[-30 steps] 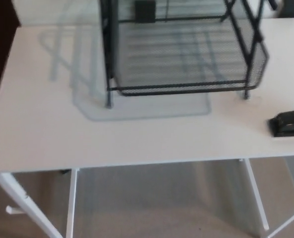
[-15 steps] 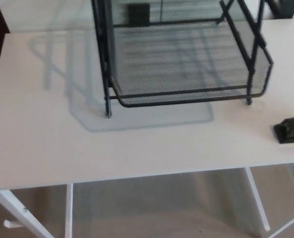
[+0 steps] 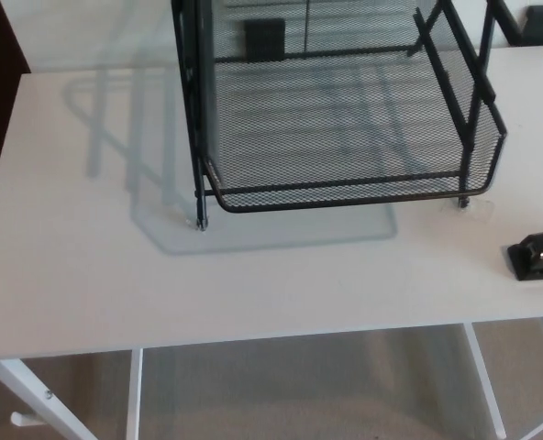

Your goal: The robot walks towards a desk on which a file tray is kept in the middle and a stapler is kept to its right. The robot lifts the stapler using its right hand and places it on the file tray.

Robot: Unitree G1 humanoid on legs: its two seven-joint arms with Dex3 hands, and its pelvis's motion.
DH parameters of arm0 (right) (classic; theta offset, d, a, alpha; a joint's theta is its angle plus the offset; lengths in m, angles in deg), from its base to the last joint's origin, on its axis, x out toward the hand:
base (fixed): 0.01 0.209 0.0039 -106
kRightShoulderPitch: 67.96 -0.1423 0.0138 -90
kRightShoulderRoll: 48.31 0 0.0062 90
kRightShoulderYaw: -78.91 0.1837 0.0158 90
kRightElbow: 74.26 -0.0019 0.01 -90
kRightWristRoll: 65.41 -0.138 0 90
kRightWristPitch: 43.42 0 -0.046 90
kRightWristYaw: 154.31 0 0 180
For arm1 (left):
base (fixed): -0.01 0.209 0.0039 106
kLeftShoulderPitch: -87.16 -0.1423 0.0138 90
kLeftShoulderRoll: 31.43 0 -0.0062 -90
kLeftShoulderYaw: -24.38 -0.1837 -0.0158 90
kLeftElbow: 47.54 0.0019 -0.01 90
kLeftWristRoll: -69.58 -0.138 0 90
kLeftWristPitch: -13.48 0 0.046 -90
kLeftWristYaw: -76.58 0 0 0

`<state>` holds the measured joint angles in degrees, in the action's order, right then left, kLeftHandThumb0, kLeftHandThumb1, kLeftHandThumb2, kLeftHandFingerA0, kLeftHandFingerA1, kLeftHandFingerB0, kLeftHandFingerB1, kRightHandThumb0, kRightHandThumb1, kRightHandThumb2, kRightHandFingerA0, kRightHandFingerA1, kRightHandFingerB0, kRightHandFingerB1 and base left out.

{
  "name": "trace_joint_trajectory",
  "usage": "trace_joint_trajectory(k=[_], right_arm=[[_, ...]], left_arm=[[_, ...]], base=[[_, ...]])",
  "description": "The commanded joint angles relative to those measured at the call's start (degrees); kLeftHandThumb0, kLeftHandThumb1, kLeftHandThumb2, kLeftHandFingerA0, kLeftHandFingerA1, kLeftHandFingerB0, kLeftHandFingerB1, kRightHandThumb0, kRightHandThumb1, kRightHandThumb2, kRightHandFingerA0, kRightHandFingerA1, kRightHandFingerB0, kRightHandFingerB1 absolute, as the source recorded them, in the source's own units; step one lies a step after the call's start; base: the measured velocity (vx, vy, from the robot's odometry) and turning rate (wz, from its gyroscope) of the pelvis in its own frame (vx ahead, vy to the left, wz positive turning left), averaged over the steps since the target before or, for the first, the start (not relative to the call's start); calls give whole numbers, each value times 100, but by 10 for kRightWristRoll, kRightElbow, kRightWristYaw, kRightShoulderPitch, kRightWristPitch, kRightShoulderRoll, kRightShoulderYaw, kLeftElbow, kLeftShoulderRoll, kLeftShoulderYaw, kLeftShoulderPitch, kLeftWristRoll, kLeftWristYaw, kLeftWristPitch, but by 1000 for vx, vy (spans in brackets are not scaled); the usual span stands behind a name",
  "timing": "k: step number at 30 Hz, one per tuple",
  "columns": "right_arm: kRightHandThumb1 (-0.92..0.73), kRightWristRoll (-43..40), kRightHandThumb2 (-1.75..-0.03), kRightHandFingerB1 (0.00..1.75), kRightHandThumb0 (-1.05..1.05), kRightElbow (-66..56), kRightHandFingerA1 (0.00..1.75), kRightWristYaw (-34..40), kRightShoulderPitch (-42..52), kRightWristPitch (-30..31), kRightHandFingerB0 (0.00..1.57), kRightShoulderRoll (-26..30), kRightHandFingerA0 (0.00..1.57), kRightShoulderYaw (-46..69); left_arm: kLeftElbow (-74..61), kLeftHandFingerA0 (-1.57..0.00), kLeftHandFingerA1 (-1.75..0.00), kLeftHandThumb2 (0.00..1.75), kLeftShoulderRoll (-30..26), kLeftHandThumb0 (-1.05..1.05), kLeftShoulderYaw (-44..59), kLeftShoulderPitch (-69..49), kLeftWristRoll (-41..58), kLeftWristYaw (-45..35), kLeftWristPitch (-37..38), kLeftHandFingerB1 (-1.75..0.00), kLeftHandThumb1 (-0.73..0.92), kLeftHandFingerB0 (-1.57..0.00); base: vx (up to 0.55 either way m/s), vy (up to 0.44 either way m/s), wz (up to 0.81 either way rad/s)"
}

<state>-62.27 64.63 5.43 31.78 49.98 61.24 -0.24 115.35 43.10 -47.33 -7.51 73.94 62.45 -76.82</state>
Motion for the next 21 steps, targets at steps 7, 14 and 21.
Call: trace_joint_trajectory(k=[7,14,21], right_arm=[[-53,-20,-83,40,-69,-12,51,4,9,-14,10,7,20,19],[-45,-140,-78,2,-85,-123,23,59,-8,59,0,4,0,214],[-54,-109,-96,8,-97,-99,27,85,-140,68,0,125,0,272]], left_arm=[[-12,-34,-87,132,-3,-105,-3,-4,4,4,8,-55,73,0],[-11,-28,-86,131,-1,-105,28,1,34,-9,-8,-59,70,0],[-20,-18,-84,132,-1,-105,45,13,42,-34,13,-59,68,0]], base=[[0,0,0],[0,0,0],[0,0,0]])
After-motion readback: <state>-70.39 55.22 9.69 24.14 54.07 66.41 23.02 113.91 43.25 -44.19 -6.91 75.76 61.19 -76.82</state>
